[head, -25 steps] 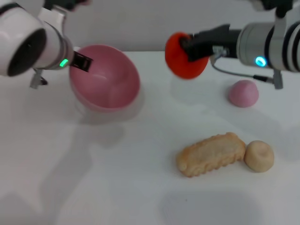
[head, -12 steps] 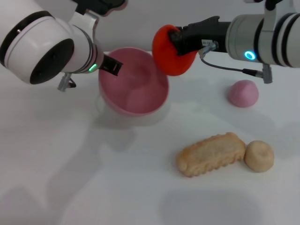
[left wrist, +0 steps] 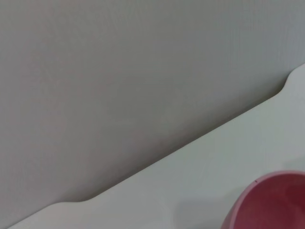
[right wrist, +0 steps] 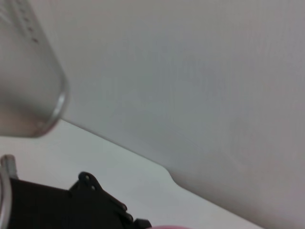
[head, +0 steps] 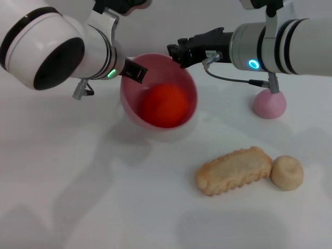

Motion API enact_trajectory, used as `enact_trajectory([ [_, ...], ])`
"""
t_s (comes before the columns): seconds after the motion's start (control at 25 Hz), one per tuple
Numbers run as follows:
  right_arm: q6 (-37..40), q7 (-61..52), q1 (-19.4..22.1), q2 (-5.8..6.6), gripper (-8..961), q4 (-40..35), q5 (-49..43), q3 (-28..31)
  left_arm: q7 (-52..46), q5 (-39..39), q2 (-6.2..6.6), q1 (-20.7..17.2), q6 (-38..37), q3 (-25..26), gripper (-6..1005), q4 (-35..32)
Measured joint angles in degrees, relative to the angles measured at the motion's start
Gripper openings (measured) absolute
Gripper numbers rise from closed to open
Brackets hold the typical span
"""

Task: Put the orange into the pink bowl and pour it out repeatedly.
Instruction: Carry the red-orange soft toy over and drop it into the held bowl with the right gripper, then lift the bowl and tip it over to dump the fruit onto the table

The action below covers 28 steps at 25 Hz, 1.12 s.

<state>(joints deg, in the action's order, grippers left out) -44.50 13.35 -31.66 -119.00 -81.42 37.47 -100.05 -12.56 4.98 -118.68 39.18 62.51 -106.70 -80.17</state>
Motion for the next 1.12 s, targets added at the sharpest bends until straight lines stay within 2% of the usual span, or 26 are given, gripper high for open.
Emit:
enact_trajectory([
  [0.24,0.03,-0.27,1.3,-0.02,244,-2.87,0.06,-0.17,0.47,0.48,0.15,-0.49,-0.26,0.12,44,-0.55],
  [0.44,-0.79,-4.32,6.24,0.06,479,-7.27,-2.09,4.25,2.26,-0.21,0.32,-0.86,-0.29,-0.12,43,-1.42],
  [0.6,-2.98,-4.85,9.95,0.03,525,-7.41,-2.14,9.72,4.24,-3.64,0.26,-0.95,-0.42,-1.0,43,-2.3],
  [0.8,-5.17,-4.24,14.69,0.0,548,-7.01,-2.11,14.51,4.77,-13.03,0.17,-1.74,-0.46,-5.24,42,-5.6],
  [1.04,-6.91,-2.75,17.54,-0.01,548,-5.67,-1.99,17.72,9.22,-20.56,0.08,-2.32,-0.13,-11.67,42,-8.72],
  [1.12,-7.28,-2.23,18.01,-0.01,548,-5.26,-1.97,18.24,9.22,-20.56,0.08,-2.32,-0.13,-11.67,42,-8.72],
])
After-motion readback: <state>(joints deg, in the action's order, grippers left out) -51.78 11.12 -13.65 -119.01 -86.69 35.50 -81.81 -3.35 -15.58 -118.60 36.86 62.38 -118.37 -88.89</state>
